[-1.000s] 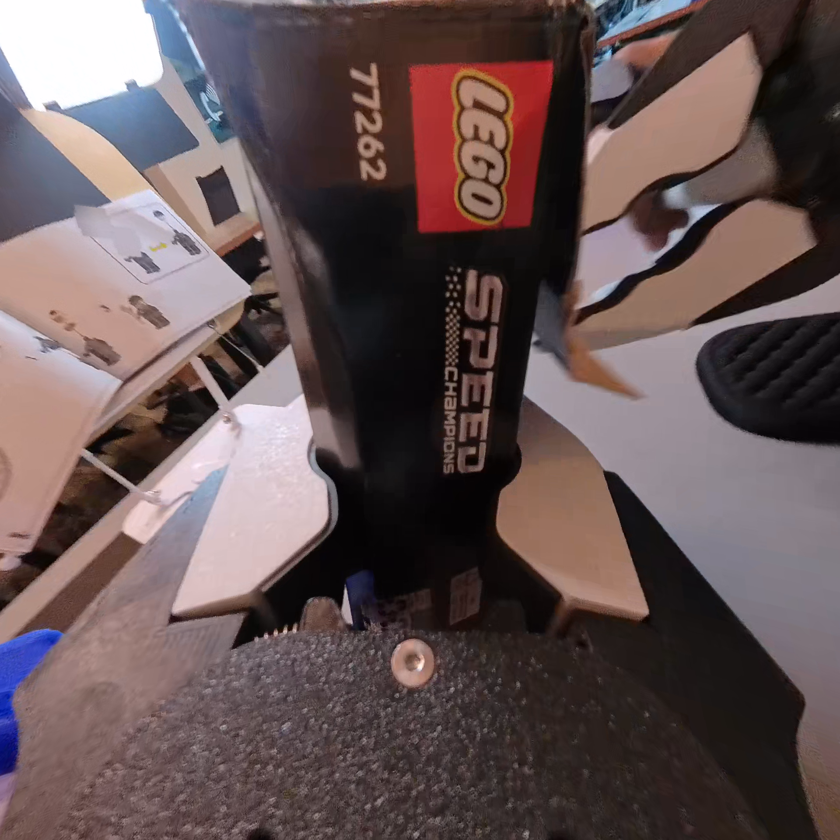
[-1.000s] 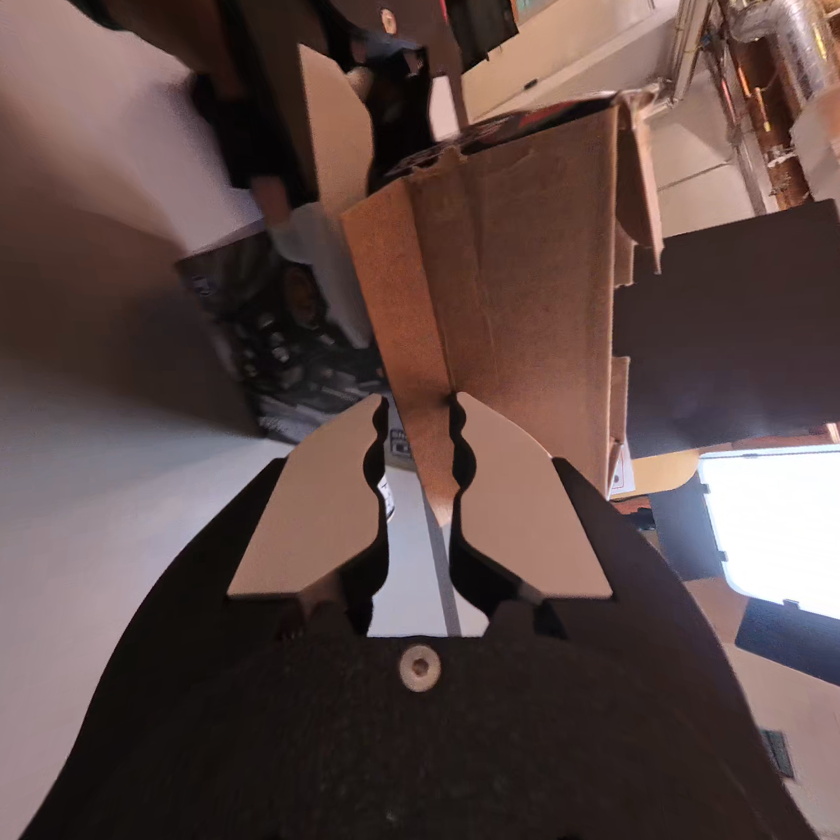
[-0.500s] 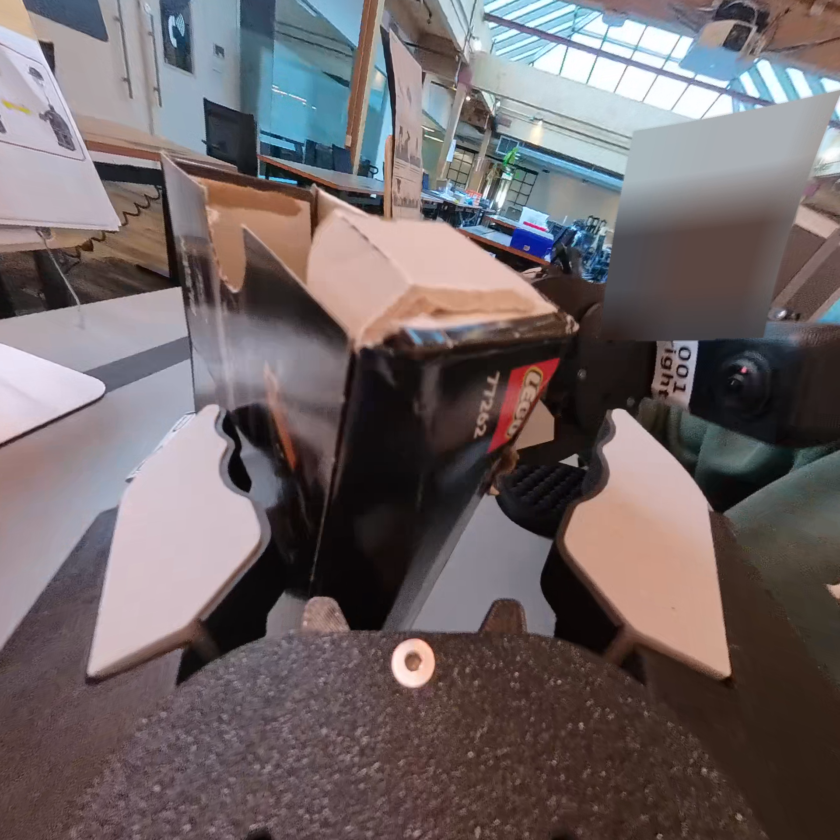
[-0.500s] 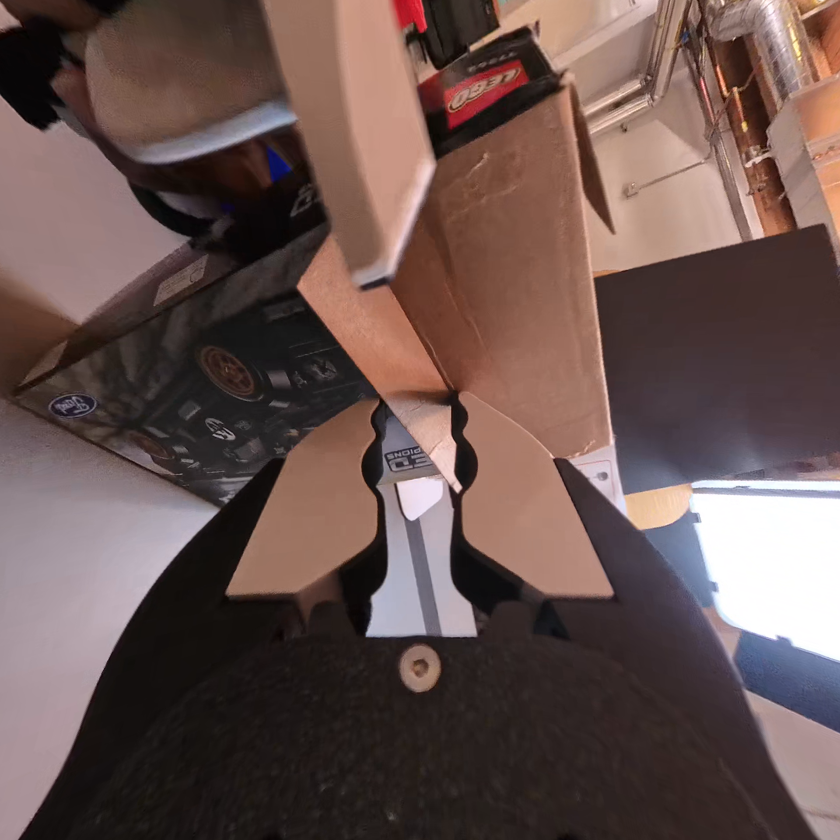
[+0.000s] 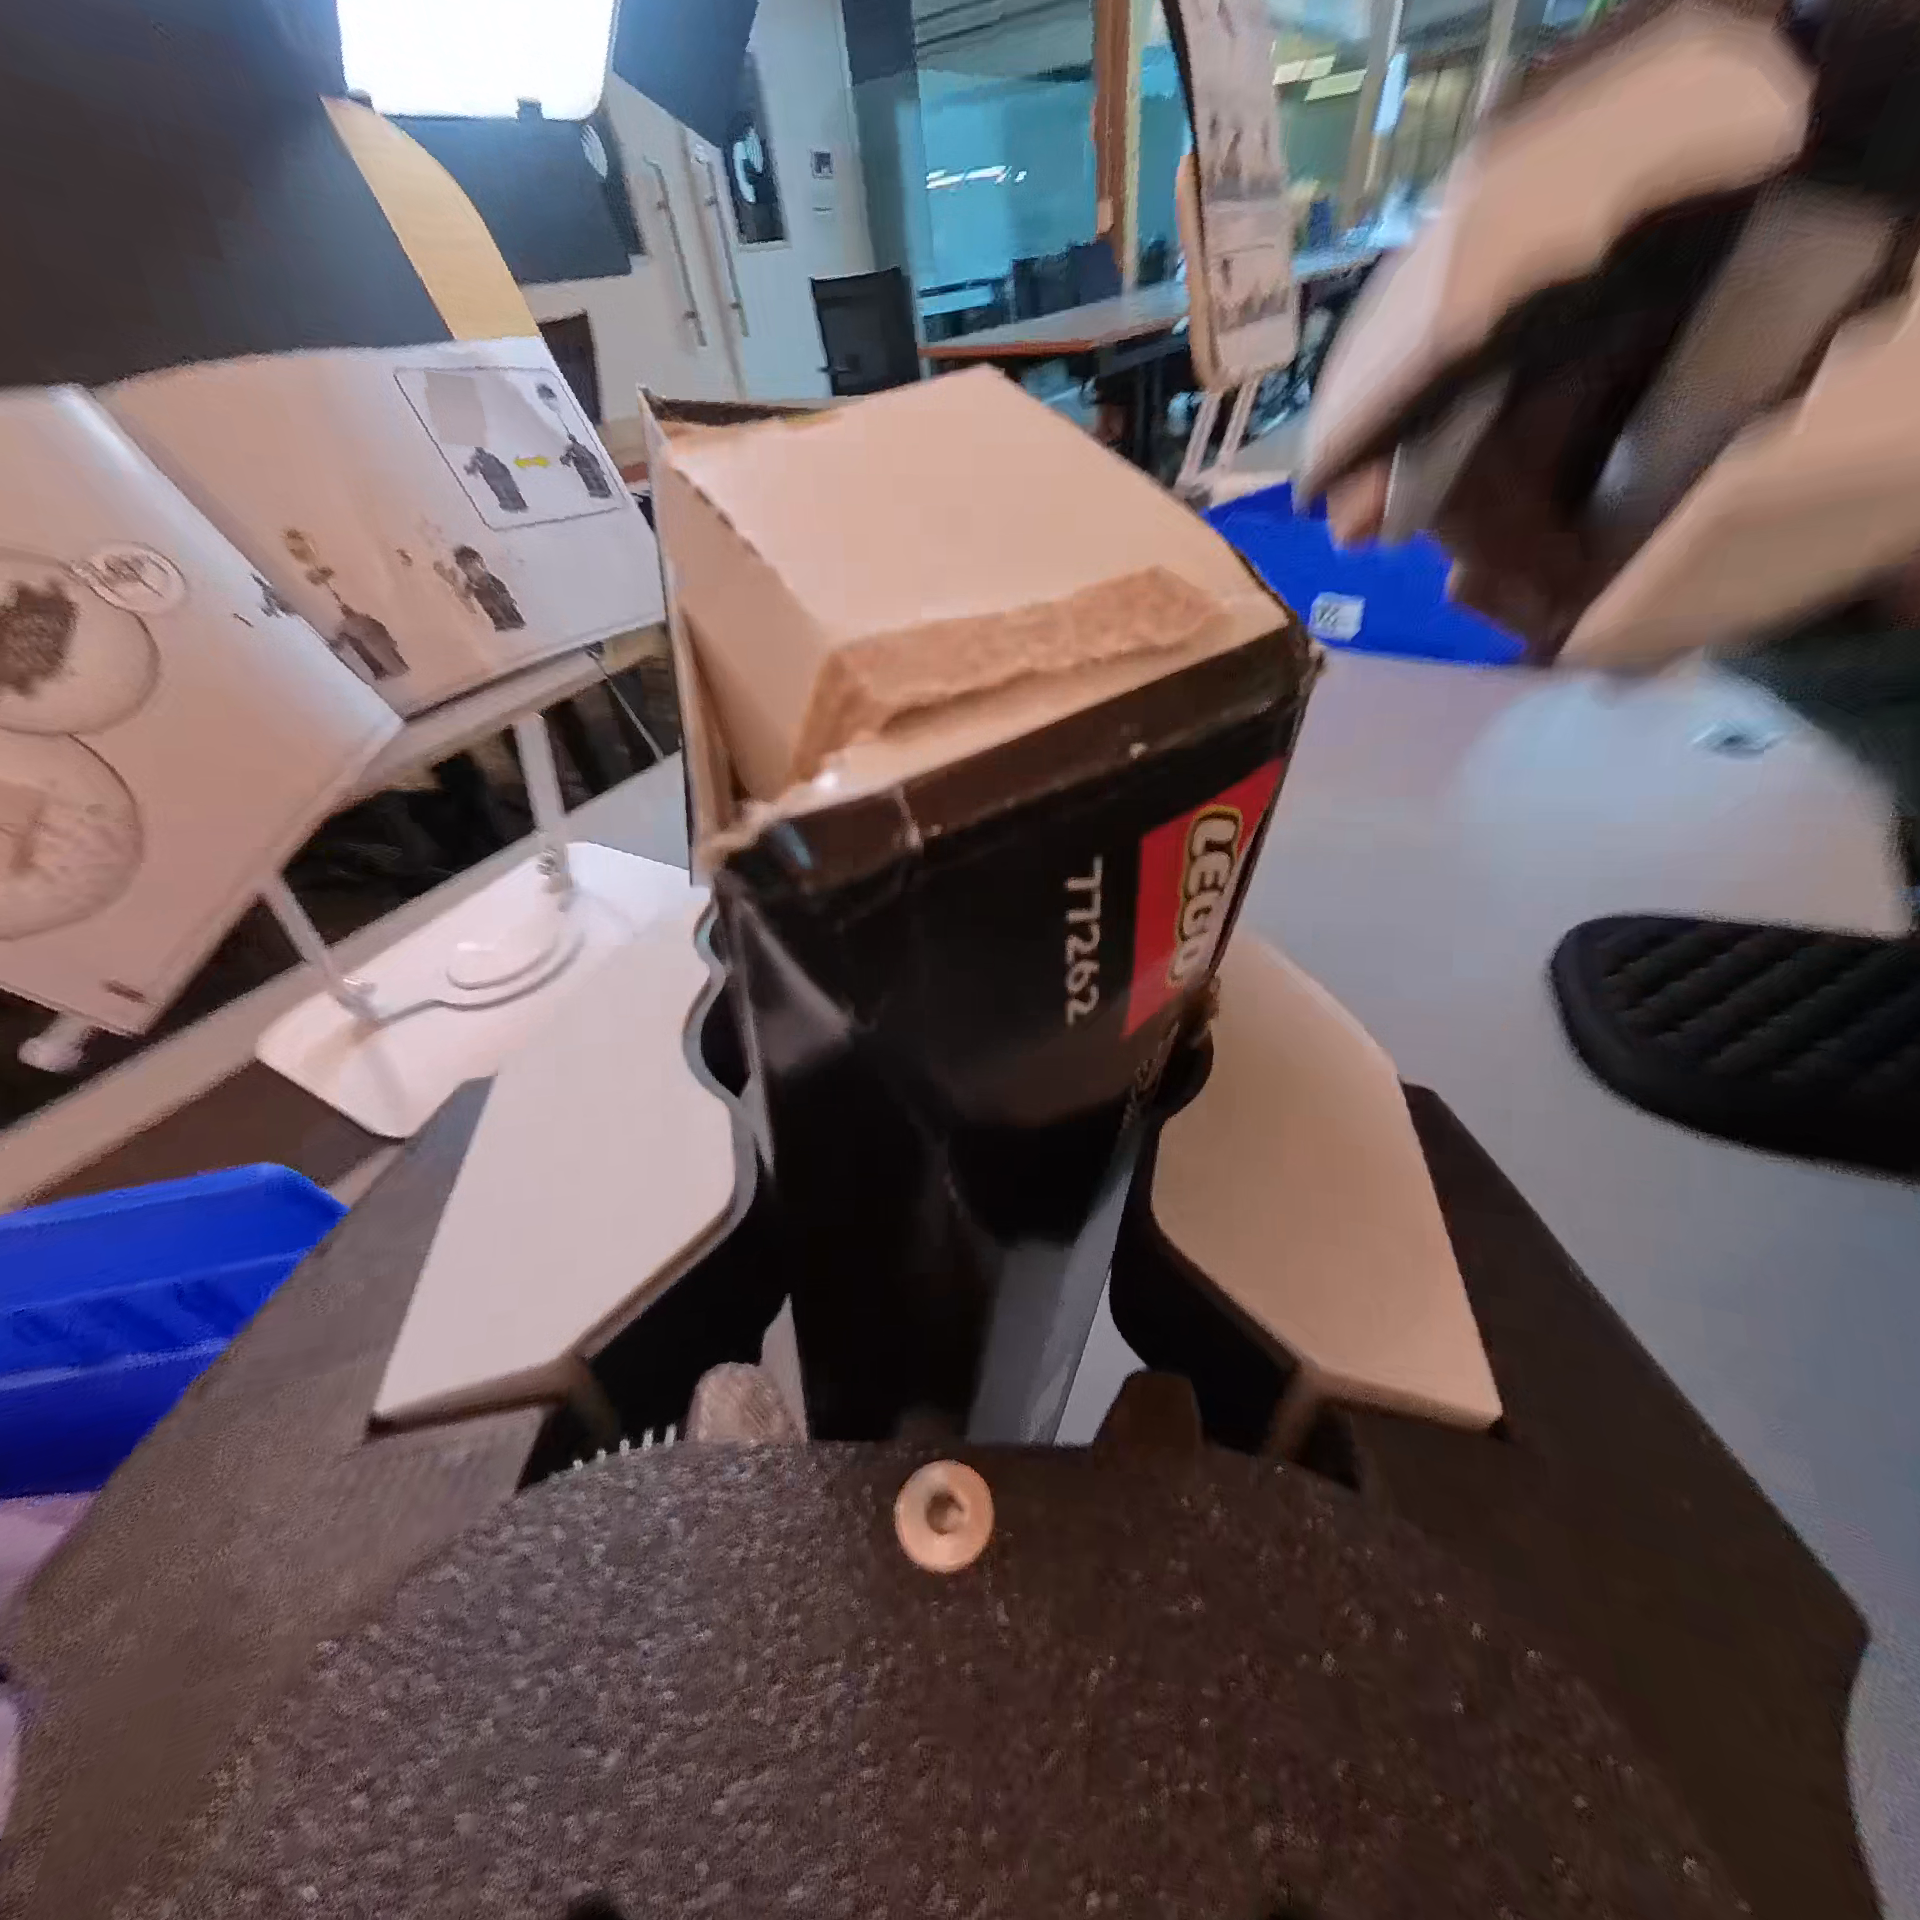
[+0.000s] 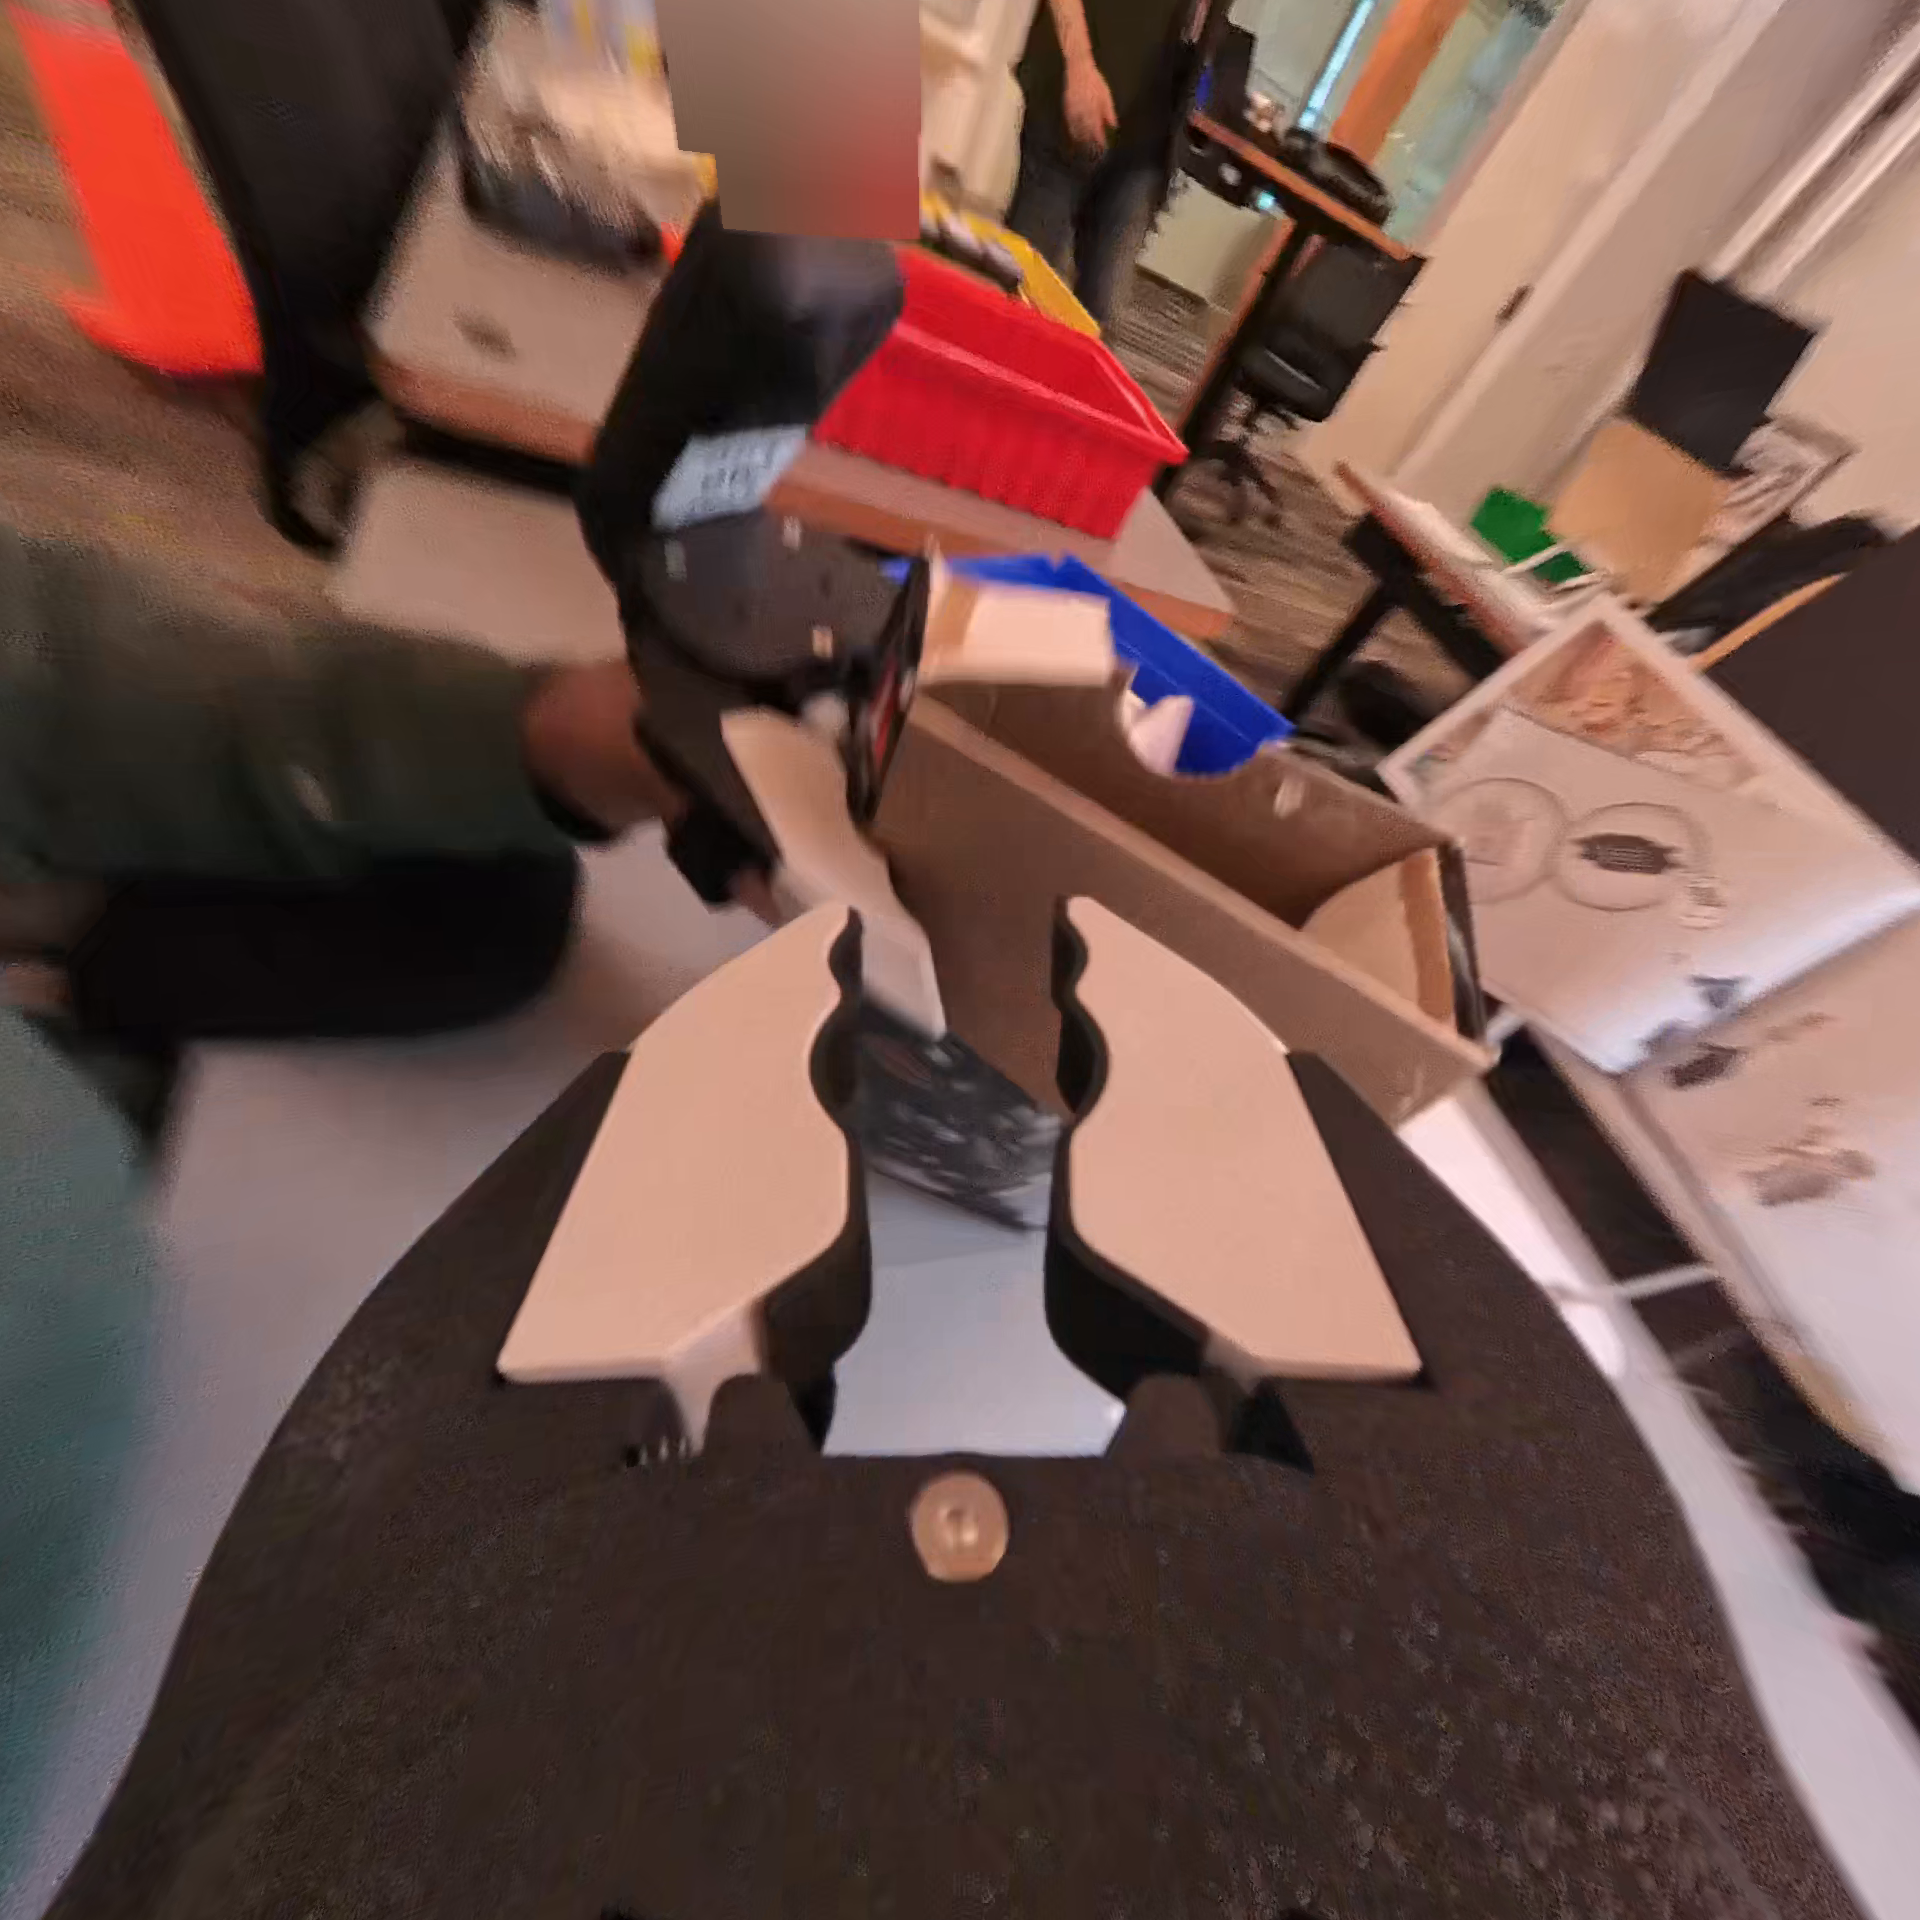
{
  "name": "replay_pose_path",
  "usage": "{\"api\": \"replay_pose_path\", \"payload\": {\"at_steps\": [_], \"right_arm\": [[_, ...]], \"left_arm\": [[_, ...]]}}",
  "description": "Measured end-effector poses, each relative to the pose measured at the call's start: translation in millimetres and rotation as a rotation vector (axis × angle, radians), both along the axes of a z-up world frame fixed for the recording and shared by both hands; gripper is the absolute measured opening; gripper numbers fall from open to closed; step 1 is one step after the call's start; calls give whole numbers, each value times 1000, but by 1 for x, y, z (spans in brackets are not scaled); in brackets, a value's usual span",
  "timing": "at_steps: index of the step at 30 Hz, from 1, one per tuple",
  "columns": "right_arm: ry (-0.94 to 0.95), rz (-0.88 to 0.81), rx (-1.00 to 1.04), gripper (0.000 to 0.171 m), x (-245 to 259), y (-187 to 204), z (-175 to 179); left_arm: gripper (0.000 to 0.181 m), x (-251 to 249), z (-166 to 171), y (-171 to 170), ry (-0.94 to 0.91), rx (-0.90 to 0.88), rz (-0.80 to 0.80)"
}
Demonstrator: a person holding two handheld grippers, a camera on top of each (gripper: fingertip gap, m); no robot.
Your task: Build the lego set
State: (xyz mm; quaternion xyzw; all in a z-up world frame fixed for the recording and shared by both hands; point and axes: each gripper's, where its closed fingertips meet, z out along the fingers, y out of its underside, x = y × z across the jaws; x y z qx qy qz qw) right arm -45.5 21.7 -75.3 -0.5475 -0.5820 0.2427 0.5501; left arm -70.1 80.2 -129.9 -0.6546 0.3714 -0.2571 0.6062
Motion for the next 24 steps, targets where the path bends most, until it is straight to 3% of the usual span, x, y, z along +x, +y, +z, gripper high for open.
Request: {"api": "replay_pose_path", "payload": {"at_steps": [3, 6, 8, 10, 17, 24], "right_arm": [[34, 57, -200, 51, -4, -4, 21], [7, 88, -310, 56, -19, -9, 8], [53, 83, -222, 48, -20, -10, 14], [125, 149, -144, 26, -19, -24, 30], [-43, 137, -40, 30, -29, -25, 7], [-290, 50, 478, 18, -37, -9, 1]], "left_arm": [[78, 13, -2, -3, 130, 137, 50], [79, 25, -4, -5, 186, 177, 64], [78, 23, -3, -4, 175, 176, 73], [78, 23, -8, -3, 175, 103, 65], [83, 38, -5, -10, 56, -56, -42], [87, 38, -3, -4, -6, -118, -97]]}}
